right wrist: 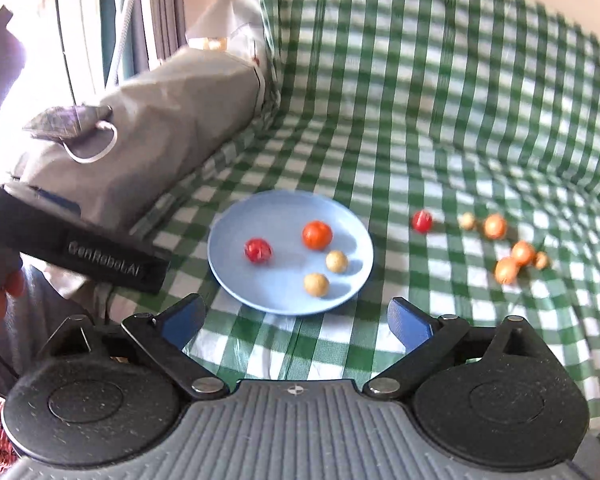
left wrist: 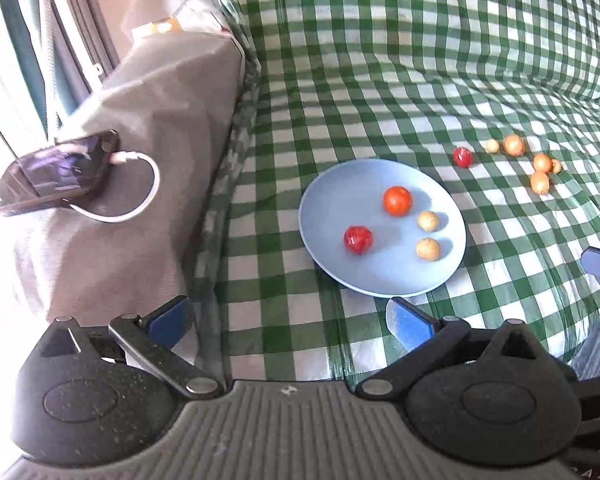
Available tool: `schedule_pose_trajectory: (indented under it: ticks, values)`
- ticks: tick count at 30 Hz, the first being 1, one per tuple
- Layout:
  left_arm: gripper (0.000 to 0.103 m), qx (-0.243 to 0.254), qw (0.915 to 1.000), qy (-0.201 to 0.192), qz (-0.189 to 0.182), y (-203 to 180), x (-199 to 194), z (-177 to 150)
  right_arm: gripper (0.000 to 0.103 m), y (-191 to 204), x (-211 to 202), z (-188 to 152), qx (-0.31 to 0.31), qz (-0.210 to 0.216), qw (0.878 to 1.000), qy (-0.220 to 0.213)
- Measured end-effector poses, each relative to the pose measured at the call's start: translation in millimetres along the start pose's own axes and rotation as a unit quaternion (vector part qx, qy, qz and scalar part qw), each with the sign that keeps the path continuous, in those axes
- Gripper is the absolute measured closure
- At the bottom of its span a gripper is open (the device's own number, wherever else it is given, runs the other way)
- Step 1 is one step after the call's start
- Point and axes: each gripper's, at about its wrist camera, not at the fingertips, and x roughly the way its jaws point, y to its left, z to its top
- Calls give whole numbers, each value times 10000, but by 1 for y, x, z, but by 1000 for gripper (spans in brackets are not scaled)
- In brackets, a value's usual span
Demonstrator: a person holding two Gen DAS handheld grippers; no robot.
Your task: Organize fruits
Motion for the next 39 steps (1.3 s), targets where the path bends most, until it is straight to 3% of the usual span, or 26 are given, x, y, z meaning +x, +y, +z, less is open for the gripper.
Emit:
schedule_pose_trajectory:
  ticks: [15, 39]
  values:
    - [0, 105, 9988, -456, 124, -13, -48, -12, 3, 8, -60, -12, -107, -100, 9977, -667]
    - [0, 205, 9994, -277, 63, -16, -40, -17, 3, 9, -56, -15, 1, -138, 9983, -560]
